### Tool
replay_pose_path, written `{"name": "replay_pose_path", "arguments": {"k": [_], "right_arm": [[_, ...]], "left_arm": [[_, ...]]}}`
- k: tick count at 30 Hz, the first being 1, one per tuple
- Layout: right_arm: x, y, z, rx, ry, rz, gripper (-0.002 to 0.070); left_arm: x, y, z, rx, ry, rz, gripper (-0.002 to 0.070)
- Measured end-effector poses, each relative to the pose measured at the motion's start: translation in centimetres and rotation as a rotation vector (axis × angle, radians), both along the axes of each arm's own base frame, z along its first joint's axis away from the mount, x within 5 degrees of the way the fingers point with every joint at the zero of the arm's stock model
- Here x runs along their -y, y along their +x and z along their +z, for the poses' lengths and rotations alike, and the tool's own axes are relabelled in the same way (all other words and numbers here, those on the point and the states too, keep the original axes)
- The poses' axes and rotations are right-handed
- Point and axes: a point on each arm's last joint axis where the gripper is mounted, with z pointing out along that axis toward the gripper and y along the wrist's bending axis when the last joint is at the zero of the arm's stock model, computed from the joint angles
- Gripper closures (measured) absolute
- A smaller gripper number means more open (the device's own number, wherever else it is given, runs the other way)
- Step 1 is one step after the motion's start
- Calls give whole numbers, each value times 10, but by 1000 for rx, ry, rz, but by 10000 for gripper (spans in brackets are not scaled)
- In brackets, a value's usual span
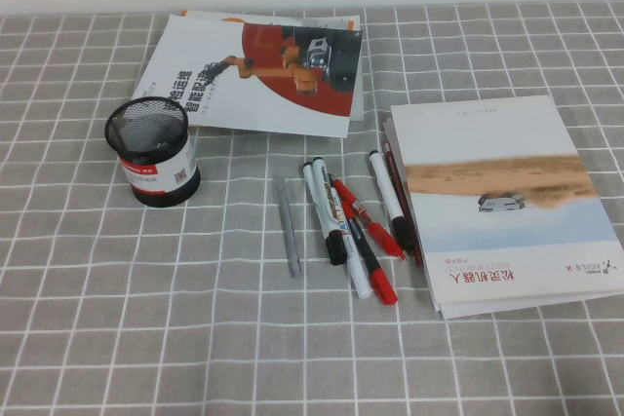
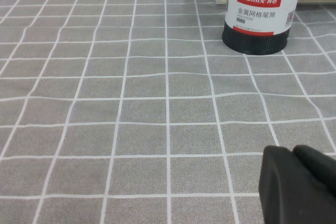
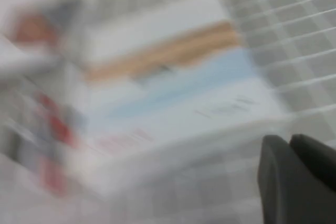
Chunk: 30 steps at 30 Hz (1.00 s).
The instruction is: Put the pen into the pen holder
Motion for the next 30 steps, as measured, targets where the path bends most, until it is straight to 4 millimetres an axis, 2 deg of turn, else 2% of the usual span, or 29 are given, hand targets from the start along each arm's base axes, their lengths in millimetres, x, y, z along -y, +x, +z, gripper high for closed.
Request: {"name": "replay_pose_path", "arguments": {"k": [2, 5, 7, 8, 13, 18, 21, 23, 26, 30], "right_arm": [[-4, 1, 6, 37, 220, -1, 689], [-6, 2, 20, 102, 688, -38, 689], [-3, 3, 26, 138, 874, -75, 689], [-1, 3, 27, 159, 906, -92, 689], [2, 3, 29, 216, 801, -107, 689], [-4, 3, 29, 177, 830, -48, 689], [-8, 1, 34, 195, 728, 9, 689], [-11, -4, 55, 270, 599, 75, 689], [-14, -8, 97, 365, 434, 143, 688], [-27, 11, 141, 282, 249, 273, 689]], "left_arm": [[0, 0, 0, 0, 0, 0, 678], [0, 0, 0, 0, 0, 0, 678], [0, 0, 0, 0, 0, 0, 678], [0, 0, 0, 0, 0, 0, 678], [0, 0, 0, 0, 0, 0, 678], [0, 0, 0, 0, 0, 0, 678], [0, 0, 0, 0, 0, 0, 678], [0, 0, 0, 0, 0, 0, 678], [0, 0, 0, 0, 0, 0, 678], [0, 0, 0, 0, 0, 0, 678]]}}
